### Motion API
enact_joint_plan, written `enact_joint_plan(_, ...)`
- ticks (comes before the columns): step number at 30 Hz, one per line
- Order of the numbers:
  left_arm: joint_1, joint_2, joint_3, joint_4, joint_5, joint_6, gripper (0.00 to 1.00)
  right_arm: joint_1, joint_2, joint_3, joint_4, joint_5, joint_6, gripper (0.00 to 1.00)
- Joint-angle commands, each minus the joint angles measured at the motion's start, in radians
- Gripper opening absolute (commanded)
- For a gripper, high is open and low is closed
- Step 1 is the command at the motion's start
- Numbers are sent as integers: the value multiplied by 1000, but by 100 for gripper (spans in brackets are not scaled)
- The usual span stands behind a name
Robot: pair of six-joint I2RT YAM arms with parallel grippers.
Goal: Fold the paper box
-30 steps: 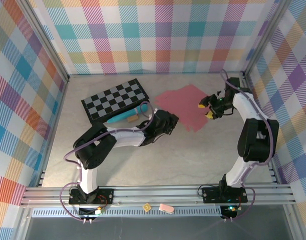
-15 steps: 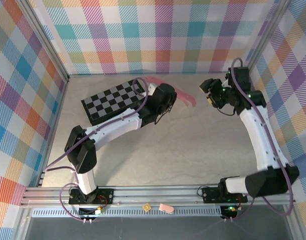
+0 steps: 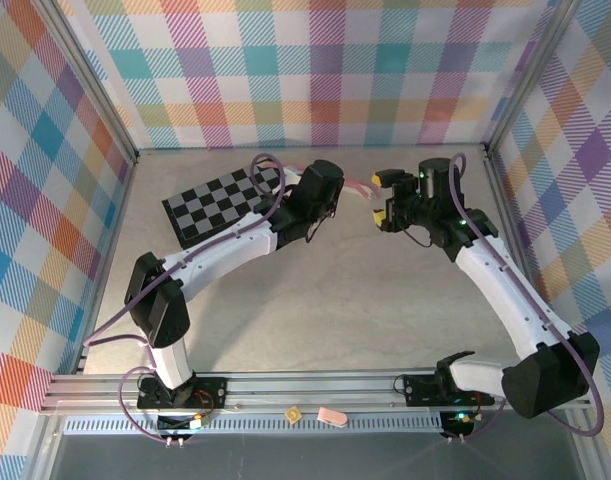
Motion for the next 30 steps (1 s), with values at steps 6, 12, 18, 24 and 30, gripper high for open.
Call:
enact_joint_plan(6,14,-51,-78,116,4,-68,0,2,69,-42,214,63,200,69)
enact_joint_plan(12,15,-71,-103,138,17,-65,0,-23,121,-25,255,67,195,59)
enact_joint_plan(18,14,-82,-116,153,13,-57,0,-37,135,-2,187,63,173,42)
enact_joint_plan(24,13,-76,-116,181,33,-55,0,-54,145,-34,221,64,171,35)
enact_joint_plan(30,13,-71,-107,191,43,-41,0,-66,174,-7,220,61,147,30)
